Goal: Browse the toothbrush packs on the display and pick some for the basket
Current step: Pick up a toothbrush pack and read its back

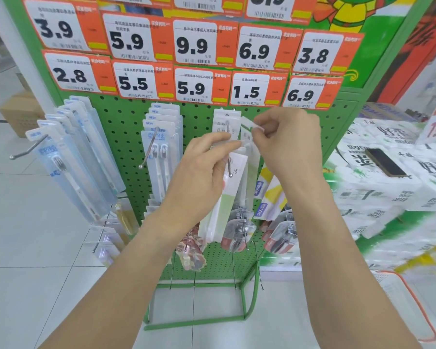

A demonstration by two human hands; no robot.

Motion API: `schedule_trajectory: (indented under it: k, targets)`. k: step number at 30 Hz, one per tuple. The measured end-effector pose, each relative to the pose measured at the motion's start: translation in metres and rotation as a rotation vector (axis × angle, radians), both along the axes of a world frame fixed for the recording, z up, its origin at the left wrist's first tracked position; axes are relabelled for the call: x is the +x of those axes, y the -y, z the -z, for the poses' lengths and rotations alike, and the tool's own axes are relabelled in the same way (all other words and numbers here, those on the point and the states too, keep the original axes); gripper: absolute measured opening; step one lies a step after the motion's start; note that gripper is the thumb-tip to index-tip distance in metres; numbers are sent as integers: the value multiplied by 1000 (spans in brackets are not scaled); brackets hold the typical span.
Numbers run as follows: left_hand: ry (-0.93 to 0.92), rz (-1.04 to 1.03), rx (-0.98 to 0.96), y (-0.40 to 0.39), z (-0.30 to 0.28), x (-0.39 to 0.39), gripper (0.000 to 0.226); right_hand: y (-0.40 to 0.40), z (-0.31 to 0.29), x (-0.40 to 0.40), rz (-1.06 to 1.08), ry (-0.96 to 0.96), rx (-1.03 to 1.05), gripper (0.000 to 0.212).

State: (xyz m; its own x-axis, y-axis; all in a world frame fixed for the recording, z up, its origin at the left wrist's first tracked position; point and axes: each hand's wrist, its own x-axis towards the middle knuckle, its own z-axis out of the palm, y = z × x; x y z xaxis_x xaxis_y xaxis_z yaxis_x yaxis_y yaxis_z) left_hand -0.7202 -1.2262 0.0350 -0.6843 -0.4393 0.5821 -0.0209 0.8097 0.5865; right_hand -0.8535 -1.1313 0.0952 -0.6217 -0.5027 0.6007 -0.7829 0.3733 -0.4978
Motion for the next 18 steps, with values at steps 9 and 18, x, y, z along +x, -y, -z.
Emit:
schedule_trajectory:
  k: [9, 18]
  targets:
    - [-18, 6, 49, 0, -4, 0, 34, -27, 8, 23, 1, -142, -273, 12]
    - [-131, -79, 180, -7, -13, 9, 33, -48, 17, 37, -23, -226, -514, 11]
